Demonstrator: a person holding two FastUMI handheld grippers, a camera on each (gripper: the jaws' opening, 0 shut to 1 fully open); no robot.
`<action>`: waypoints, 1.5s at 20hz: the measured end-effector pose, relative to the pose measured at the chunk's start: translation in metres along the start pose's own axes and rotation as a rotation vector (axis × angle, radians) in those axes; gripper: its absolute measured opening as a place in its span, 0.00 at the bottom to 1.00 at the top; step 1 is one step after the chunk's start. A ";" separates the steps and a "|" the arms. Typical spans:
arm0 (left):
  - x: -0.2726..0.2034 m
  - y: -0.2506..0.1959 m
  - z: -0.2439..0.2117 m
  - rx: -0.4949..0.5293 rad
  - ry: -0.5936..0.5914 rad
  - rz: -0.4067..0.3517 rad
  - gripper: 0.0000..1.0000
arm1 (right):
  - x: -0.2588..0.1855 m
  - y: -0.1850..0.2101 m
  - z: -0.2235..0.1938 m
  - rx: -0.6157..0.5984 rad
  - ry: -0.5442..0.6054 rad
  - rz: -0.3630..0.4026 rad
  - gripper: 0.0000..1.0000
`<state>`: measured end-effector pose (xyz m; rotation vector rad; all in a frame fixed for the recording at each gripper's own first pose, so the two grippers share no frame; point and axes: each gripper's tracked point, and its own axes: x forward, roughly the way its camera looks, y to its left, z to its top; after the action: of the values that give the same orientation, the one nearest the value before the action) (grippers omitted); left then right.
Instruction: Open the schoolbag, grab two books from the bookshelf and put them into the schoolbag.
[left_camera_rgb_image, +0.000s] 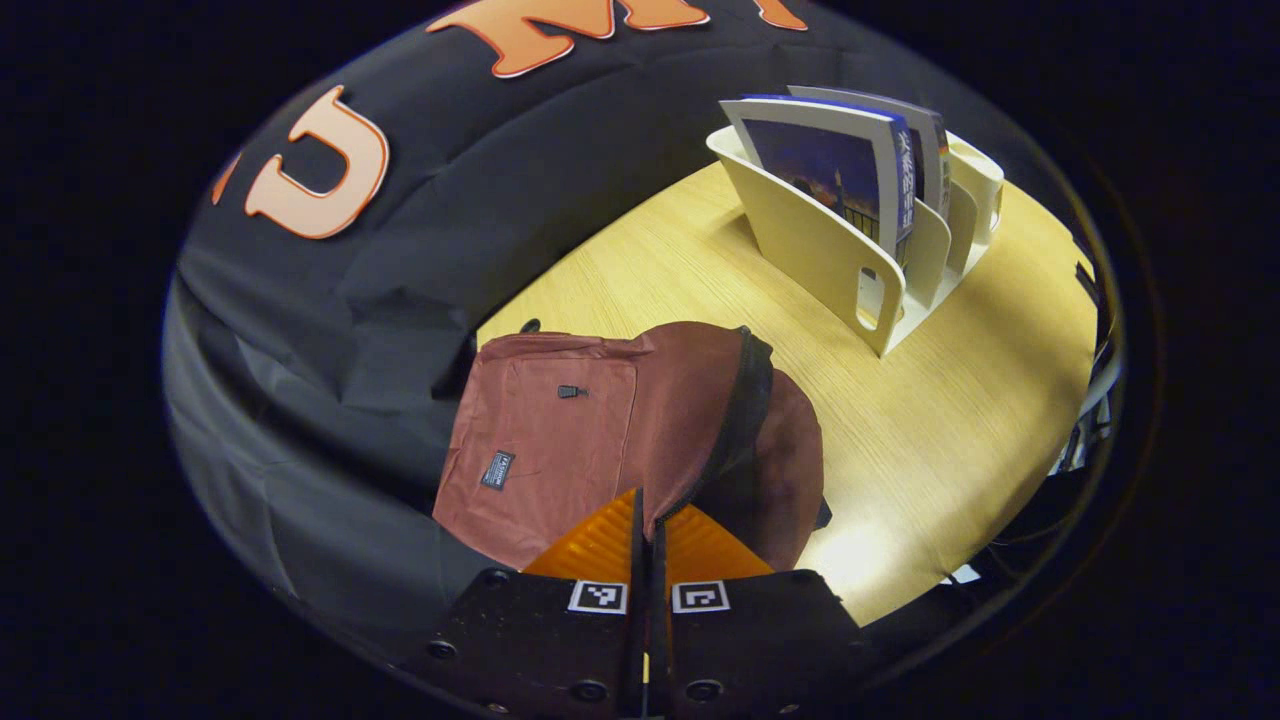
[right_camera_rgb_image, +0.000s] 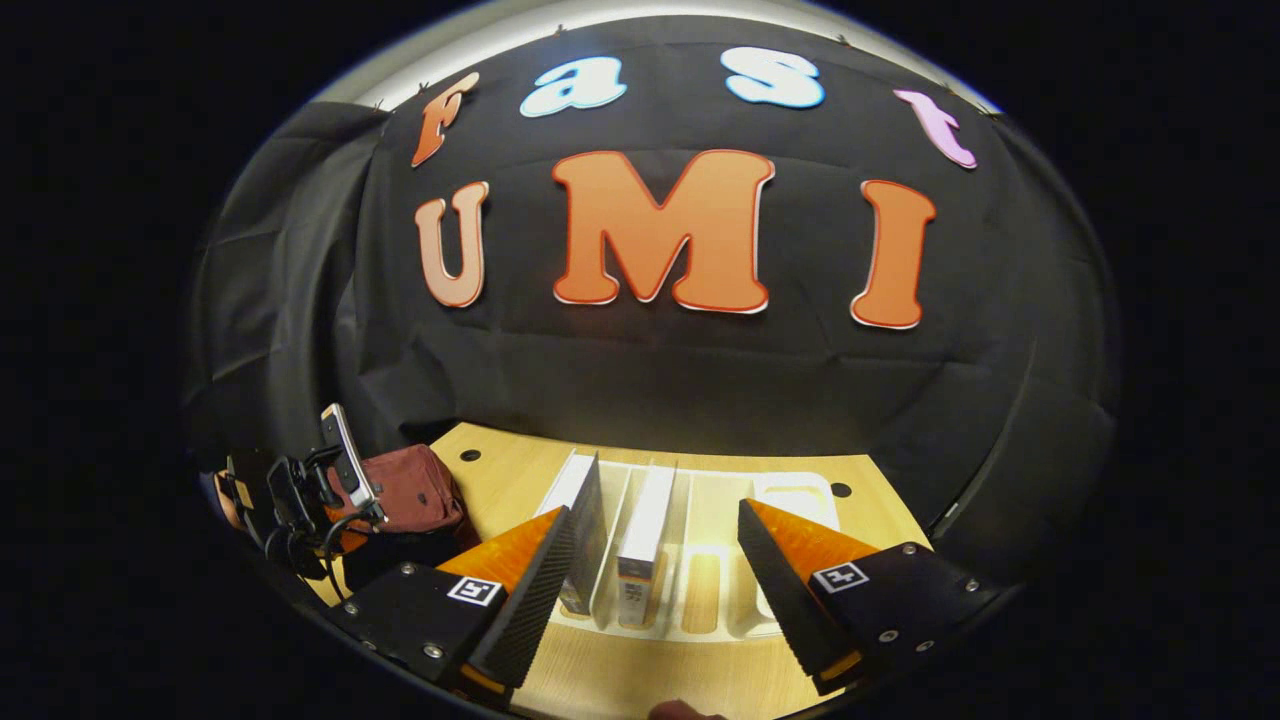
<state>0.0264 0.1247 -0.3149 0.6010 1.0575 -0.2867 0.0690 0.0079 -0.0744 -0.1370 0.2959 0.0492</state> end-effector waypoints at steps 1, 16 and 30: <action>-0.001 0.006 0.000 -0.013 0.008 -0.020 0.02 | 0.005 0.005 0.002 -0.024 0.016 -0.010 0.97; -0.014 0.072 0.026 -0.040 0.088 -0.268 0.01 | 0.057 0.063 -0.003 0.028 0.441 0.046 0.97; -0.038 0.129 0.053 0.069 0.079 -0.338 0.01 | 0.117 0.088 -0.047 0.016 0.821 0.020 0.98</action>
<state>0.1110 0.1955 -0.2209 0.4961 1.2298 -0.5999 0.1615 0.0916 -0.1647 -0.1335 1.1175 0.0077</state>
